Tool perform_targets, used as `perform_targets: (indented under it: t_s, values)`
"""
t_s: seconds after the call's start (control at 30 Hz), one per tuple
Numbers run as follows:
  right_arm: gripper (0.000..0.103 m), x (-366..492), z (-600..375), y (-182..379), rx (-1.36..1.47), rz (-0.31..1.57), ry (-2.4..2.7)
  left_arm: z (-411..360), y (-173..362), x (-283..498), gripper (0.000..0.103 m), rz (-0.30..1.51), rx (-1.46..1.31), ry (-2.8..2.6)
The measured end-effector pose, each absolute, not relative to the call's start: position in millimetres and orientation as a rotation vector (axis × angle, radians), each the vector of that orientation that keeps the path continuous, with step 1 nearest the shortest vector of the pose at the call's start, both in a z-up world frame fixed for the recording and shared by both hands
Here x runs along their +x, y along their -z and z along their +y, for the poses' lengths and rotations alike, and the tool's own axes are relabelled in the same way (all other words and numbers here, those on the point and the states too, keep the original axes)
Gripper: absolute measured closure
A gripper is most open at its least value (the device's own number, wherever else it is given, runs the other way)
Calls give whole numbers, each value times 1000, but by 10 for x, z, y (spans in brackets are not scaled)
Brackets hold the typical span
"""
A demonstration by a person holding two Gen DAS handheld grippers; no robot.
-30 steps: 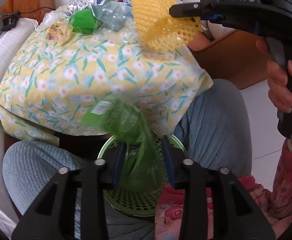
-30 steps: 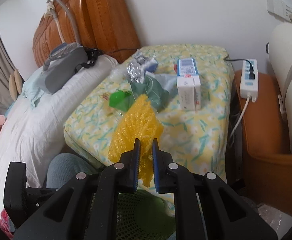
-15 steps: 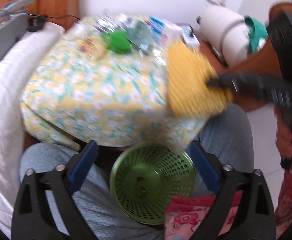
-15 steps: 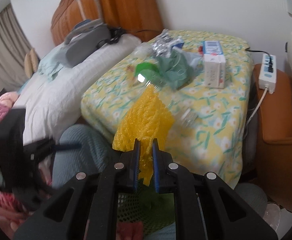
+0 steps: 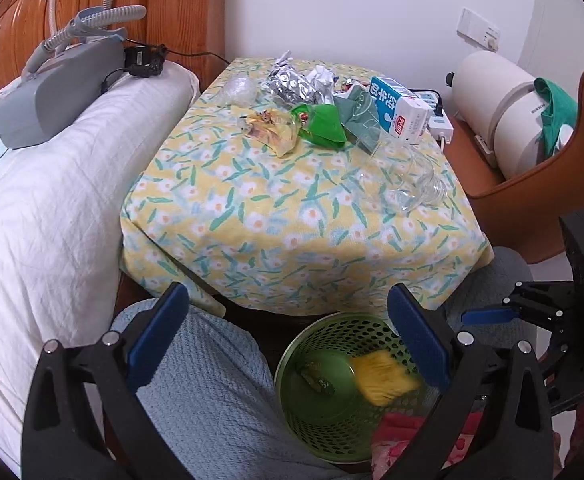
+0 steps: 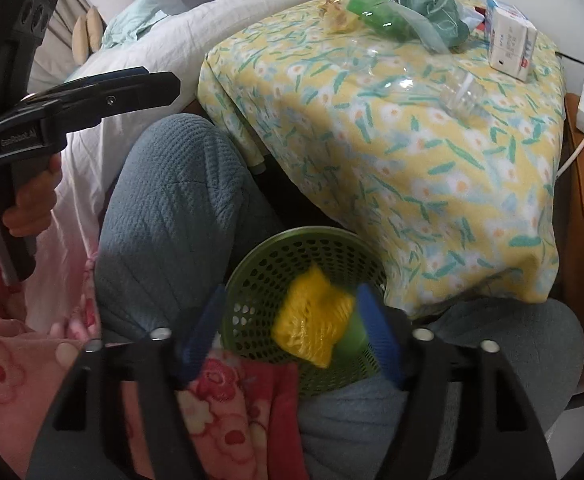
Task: Collect trash
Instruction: 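Carry both items down to the green basket and open both tools, then reach to the yellow snack wrapper and grasp it with the left tool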
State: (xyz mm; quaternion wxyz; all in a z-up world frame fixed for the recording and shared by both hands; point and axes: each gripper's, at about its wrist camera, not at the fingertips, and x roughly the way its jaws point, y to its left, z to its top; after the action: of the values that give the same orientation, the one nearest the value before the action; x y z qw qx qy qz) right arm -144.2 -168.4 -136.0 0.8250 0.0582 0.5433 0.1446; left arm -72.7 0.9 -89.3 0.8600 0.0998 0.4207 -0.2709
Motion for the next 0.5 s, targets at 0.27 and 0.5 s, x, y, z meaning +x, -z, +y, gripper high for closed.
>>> perform_targets:
  t_s: [0.27,0.5]
  values:
    - [15,-1309,-1928,1235,185,1050,-205,19,896,-682,8,892,188,555]
    - [15,-1270,-2078,1171,204,1022,-154,41,876,-656,8,894,171,543]
